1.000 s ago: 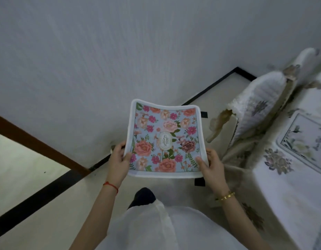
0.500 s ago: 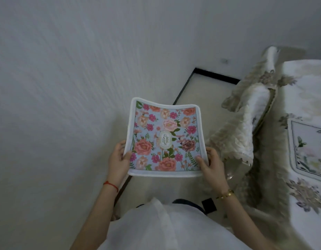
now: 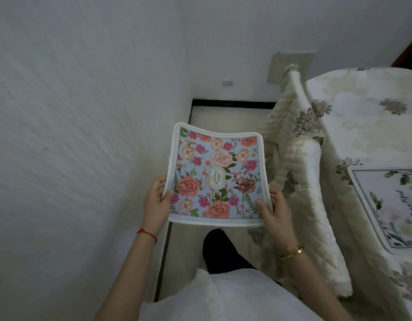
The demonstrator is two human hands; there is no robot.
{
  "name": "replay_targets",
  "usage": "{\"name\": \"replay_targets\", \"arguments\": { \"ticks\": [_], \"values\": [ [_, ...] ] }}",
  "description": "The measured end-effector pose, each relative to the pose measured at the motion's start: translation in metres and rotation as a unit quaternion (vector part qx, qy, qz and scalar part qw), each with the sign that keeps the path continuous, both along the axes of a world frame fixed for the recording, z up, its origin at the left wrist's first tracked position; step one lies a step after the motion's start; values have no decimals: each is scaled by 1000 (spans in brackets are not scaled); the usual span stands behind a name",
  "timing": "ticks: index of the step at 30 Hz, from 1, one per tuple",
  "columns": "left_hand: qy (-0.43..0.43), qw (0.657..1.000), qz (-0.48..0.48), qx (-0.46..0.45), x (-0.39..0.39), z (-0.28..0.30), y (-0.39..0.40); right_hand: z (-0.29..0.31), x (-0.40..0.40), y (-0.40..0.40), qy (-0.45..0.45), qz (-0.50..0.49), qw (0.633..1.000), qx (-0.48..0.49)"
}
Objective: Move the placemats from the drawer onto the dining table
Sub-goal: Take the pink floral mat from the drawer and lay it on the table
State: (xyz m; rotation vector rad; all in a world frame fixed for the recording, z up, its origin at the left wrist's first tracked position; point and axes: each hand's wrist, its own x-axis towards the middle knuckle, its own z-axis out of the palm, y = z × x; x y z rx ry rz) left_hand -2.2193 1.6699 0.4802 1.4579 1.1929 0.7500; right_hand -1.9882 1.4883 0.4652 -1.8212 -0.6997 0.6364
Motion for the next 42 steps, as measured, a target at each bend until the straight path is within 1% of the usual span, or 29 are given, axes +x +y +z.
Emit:
{"name": "replay_targets", "arguments": {
  "ticks": [9, 15, 22, 27, 31, 34, 37, 40, 42],
  "values": [
    [-13, 998, -55, 4, 154, 13, 180, 17, 130, 150, -16, -58, 998, 0],
    [-14, 994, -102, -21, 248, 13, 269, 17, 195, 218, -23, -122, 992, -6],
    [-21, 975, -223, -12, 393, 9, 368, -2, 282, 286, -14, -246, 969, -7],
    [-19, 941, -338, 2, 506, 21, 424, 9, 333, 326, -16, -354, 935, 7],
    [-6, 907, -421, 25, 592, 27, 445, 17, 354, 338, 7, -429, 903, 26],
    [-11, 879, -476, 18, 646, 29, 445, 18, 372, 336, 16, -492, 870, 43],
    [-16, 856, -516, -3, 695, 24, 434, 21, 398, 325, 5, -531, 847, 37],
    [-15, 836, -549, -12, 743, 19, 412, 23, 423, 308, 14, -555, 831, 30],
    [-17, 823, -567, -22, 772, 18, 391, 23, 440, 293, -2, -570, 822, 5]
  ]
}}
